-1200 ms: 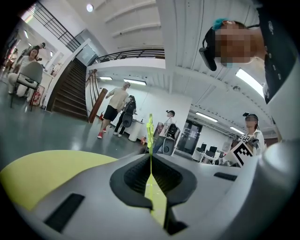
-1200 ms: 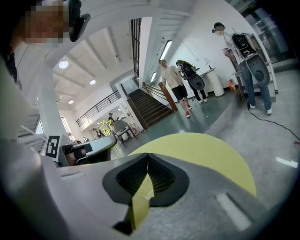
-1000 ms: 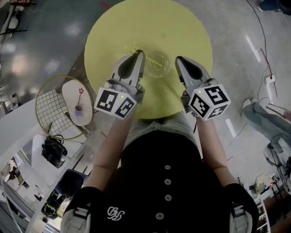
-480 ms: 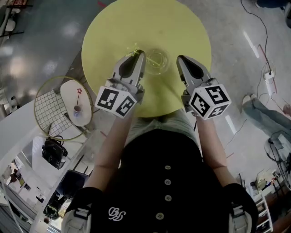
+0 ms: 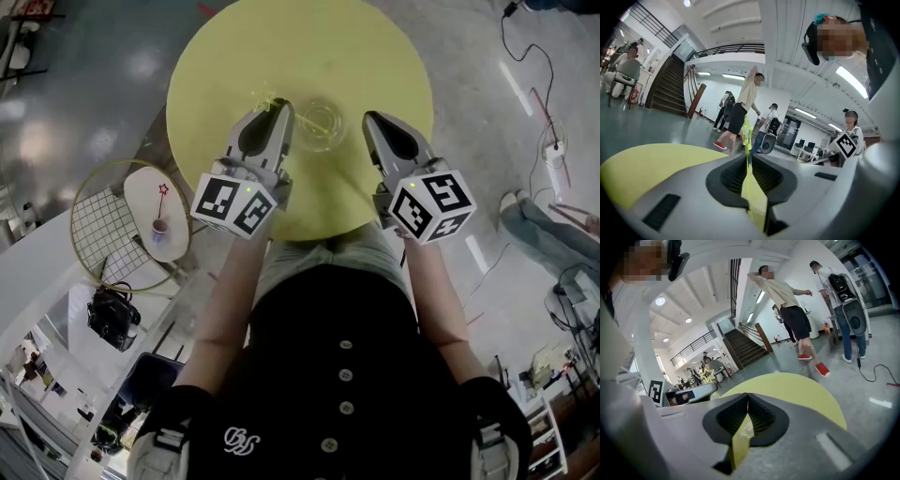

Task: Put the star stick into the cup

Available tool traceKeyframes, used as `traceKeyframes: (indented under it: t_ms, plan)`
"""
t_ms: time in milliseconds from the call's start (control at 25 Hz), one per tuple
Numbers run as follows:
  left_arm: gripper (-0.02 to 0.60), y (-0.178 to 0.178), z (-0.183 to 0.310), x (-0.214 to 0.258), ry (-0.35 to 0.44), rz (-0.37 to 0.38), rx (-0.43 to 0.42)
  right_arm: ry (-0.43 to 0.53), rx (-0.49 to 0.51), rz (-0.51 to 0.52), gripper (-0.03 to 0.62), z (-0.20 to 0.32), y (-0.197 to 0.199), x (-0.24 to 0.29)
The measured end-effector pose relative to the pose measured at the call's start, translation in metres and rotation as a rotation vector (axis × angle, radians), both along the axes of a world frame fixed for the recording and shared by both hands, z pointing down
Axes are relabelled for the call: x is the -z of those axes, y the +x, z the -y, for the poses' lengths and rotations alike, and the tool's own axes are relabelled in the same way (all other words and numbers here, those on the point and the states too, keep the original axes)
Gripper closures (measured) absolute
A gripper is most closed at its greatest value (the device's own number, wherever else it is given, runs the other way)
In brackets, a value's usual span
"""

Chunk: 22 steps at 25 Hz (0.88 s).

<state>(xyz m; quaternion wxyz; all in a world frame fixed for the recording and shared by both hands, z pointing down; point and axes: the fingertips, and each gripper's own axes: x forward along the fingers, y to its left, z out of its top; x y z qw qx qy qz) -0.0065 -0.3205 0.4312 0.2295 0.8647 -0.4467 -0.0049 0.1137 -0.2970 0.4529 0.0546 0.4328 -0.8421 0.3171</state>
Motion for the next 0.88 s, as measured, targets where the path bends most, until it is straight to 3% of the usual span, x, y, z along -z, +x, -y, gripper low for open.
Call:
traceKeyframes:
  t_ms: [80,200,360,880]
  plan:
    - [0.552,-0.001,0.001,0.0,-0.006,0.002,-0.004,0.002,-0.001,-0.001,0.591,0.0,0.0,0.001]
    - [0.488,-0.001,0.002,-0.002,-0.004,-0.002,-0.012,0.003,0.001,-0.002,0.591,-0.002,-0.002,0.001]
    - [0.468,-0.001,0.002,-0.004,-0.007,-0.013,-0.026,0.011,0.003,-0.006,0.591,-0.002,-0.005,0.004]
    - [0.462,-0.016,-0.016,0.029,0.065,-0.042,-0.057,0.12,-0.029,-0.054,0.591,-0.018,-0.015,0.042]
